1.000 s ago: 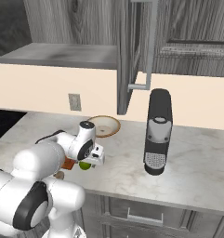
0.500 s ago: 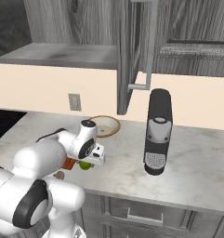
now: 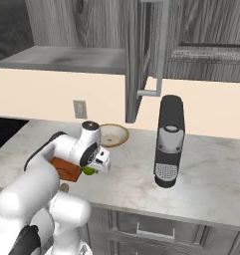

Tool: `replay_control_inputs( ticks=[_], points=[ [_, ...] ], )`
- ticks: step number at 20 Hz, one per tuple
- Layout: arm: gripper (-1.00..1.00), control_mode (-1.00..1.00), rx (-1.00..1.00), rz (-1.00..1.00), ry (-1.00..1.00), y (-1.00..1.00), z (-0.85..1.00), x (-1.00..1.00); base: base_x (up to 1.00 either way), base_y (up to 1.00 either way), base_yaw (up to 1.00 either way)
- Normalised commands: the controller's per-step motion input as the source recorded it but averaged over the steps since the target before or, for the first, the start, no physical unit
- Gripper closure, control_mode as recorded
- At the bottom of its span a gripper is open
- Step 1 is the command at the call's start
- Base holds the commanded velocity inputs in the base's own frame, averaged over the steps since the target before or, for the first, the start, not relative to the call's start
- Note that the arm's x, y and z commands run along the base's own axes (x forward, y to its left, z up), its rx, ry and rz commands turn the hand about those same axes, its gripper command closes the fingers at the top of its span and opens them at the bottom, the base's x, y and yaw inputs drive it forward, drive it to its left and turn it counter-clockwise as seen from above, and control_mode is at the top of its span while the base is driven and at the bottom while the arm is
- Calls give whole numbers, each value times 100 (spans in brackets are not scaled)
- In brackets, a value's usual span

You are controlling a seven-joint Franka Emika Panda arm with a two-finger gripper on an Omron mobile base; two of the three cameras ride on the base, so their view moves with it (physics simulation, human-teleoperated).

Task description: Open the cabinet. Place the bowl and condiment on the counter. Then place the lime and garlic on the cutting board.

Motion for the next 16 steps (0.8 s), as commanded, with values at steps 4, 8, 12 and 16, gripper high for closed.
replay_control_inputs(
  ticks=[4,8,12,16],
  points=[
    [100,-100,0,-11,-21,26,57,0,0,0,0],
    [100,-100,0,-9,-20,30,53,0,0,0,0],
    [100,-100,0,-8,-16,27,43,0,0,0,0],
    [100,-100,0,-7,-13,21,39,0,0,0,0]
  ],
)
